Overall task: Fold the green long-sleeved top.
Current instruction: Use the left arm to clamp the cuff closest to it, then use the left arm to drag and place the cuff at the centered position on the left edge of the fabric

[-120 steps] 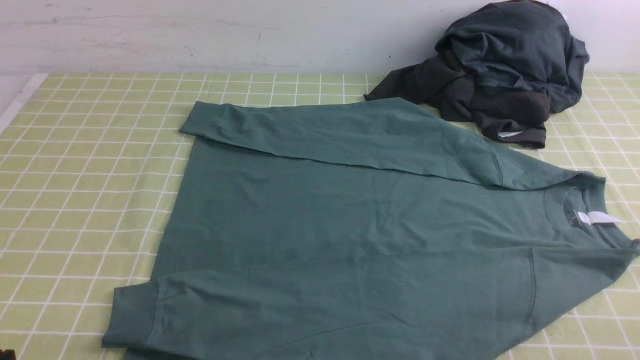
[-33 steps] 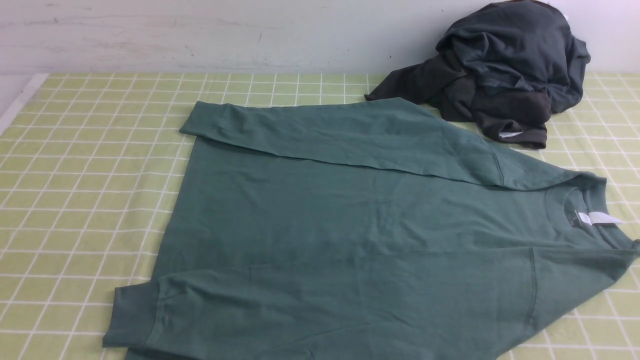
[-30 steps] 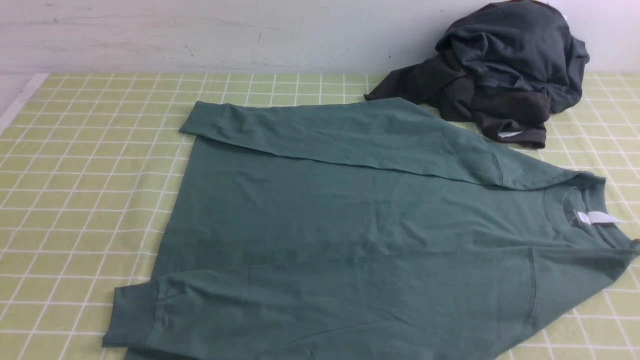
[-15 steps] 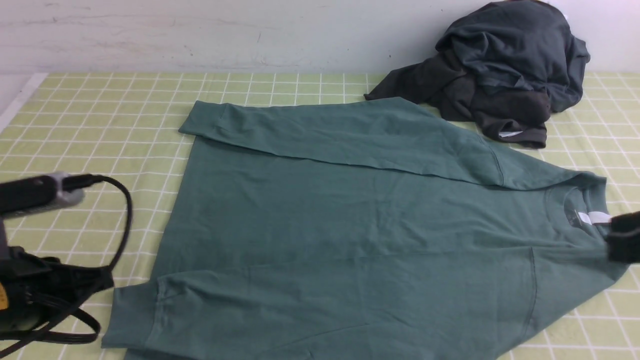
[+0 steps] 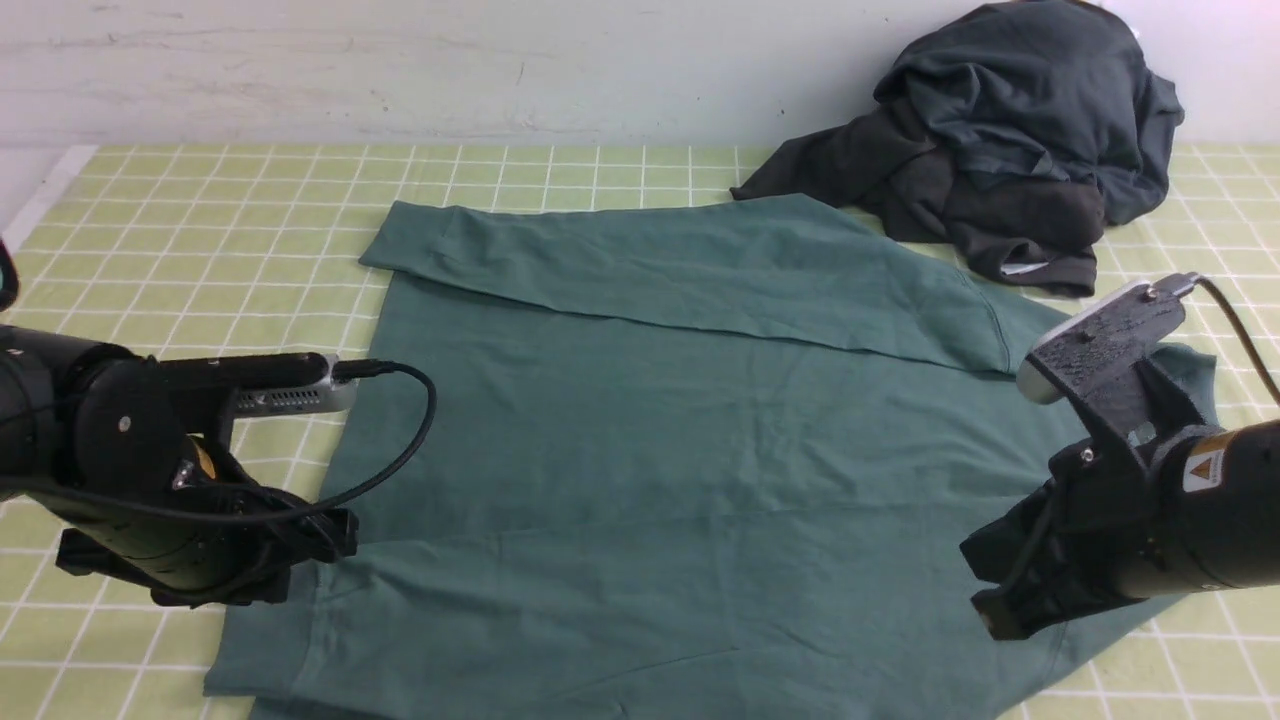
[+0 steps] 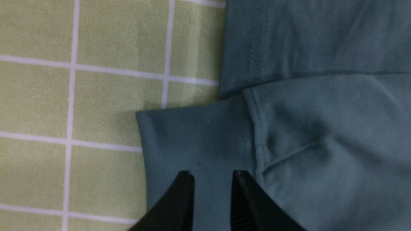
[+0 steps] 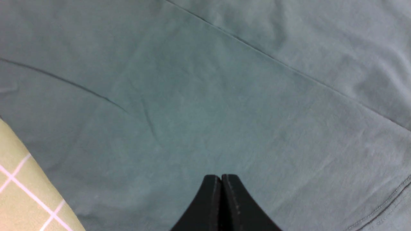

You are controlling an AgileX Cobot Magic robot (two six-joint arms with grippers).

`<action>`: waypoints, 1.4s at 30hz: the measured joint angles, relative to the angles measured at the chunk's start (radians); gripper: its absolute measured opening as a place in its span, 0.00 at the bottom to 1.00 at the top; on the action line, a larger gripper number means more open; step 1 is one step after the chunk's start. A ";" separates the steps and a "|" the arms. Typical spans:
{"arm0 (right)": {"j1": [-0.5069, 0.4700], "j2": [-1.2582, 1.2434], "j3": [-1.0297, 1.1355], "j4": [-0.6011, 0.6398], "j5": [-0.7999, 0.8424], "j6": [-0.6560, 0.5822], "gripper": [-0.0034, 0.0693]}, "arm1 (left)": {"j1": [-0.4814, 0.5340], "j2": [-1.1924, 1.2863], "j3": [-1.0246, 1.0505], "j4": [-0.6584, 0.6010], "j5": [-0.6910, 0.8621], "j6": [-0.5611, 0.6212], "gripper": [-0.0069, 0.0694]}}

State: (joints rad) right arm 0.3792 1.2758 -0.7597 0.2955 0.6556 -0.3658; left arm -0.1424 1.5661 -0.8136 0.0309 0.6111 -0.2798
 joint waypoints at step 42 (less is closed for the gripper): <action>0.000 0.000 -0.005 -0.036 -0.004 -0.004 0.03 | -0.111 -0.166 -0.547 -0.114 0.041 0.317 0.11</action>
State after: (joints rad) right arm 0.3792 1.2758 -0.7643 0.2597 0.6513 -0.3700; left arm -0.2533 1.4003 -1.3607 -0.0834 0.6523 0.0371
